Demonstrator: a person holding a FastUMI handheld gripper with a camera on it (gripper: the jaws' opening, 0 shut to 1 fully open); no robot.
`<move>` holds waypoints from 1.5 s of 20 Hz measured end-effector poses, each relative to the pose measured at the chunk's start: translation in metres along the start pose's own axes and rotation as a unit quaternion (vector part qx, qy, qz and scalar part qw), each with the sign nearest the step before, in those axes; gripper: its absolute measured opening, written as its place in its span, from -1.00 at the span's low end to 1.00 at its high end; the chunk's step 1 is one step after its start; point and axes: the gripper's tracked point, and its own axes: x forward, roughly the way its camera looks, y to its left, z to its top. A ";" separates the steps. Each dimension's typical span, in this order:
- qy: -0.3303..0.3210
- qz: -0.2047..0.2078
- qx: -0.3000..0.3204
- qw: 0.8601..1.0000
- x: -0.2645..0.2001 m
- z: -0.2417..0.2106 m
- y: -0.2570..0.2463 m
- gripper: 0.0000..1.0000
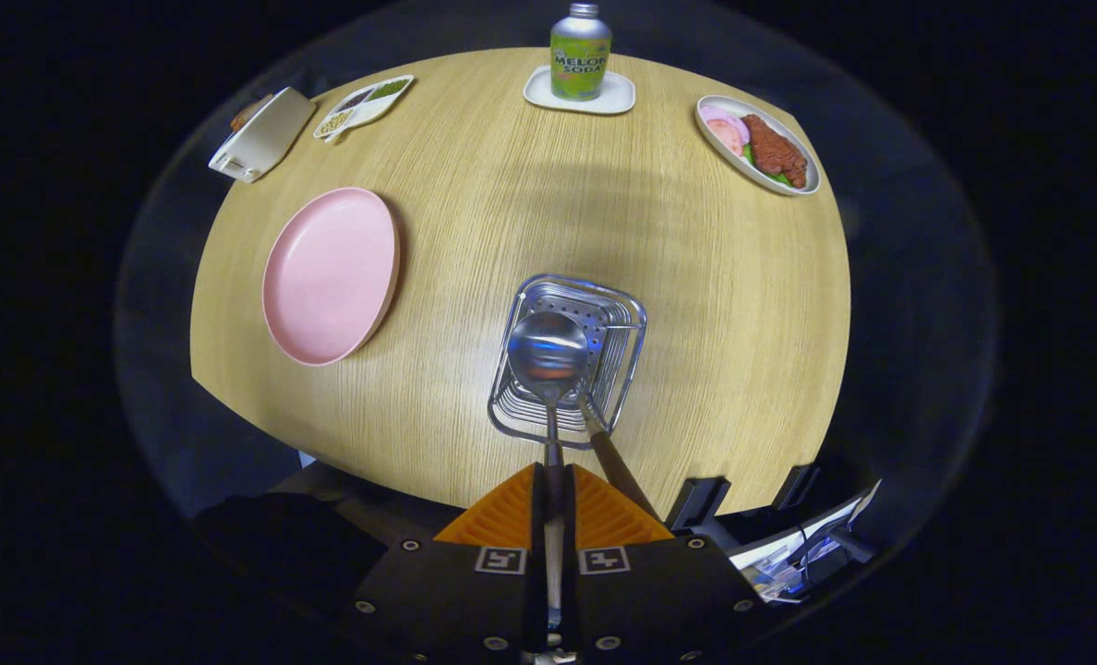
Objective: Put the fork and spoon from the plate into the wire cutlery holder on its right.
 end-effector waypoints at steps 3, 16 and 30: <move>0.010 0.015 0.018 1.000 0.004 0.010 -0.002 -0.84; -0.227 0.056 0.109 0.966 -0.063 0.090 0.002 -0.69; -0.600 0.034 0.066 0.796 -0.238 0.134 0.047 0.68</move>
